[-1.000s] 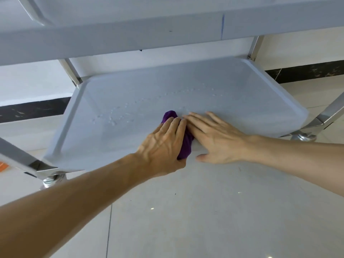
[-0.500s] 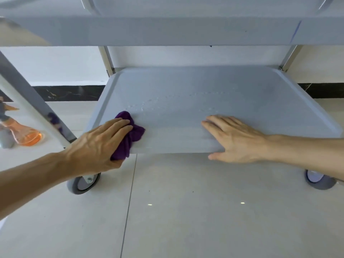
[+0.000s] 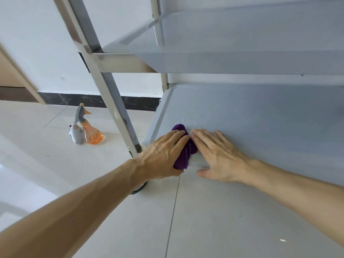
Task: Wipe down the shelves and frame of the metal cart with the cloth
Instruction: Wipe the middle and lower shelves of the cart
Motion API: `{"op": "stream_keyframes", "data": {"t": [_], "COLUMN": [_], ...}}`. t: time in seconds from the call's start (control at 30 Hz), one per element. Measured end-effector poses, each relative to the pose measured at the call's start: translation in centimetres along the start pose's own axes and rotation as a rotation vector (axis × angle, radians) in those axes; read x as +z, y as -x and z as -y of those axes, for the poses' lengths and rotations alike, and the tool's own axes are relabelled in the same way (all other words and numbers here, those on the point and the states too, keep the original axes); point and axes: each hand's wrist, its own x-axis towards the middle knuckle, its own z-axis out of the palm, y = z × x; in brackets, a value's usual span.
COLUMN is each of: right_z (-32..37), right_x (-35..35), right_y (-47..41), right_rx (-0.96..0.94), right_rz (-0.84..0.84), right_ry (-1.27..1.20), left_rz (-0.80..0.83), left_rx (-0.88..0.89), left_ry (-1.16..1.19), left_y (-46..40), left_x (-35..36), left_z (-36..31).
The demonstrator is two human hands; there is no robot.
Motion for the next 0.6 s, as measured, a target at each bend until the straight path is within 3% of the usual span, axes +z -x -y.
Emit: {"op": "stream_keyframes", "data": {"t": [0.17, 0.3, 0.4, 0.53, 0.6], "right_z": [0.3, 0.2, 0.5, 0.8, 0.9], "right_x": [1.0, 1.4, 1.2, 1.3, 1.3], "right_y": [0.1, 0.1, 0.4, 0.4, 0.3], "right_rx": [-0.008, 0.007, -0.014, -0.001, 0.002], "right_rz": [0.05, 0.037, -0.063, -0.241, -0.252], "right_ry": [0.045, 0.038, 0.059, 0.085, 0.09], "left_rz": [-0.012, -0.092, -0.313, -0.76, -0.948], "left_rx": [-0.008, -0.199, -0.427, -0.725, -0.791], "left_ry": [-0.006, 0.247, 0.484, 0.804, 0.837], "left_y": [2.7, 5.4, 7.6, 9.3, 8.8], "left_x": [-1.1, -2.7, -4.6, -8.0, -9.6], "left_z": [2.8, 2.3, 0.6, -0.7, -0.1]}}
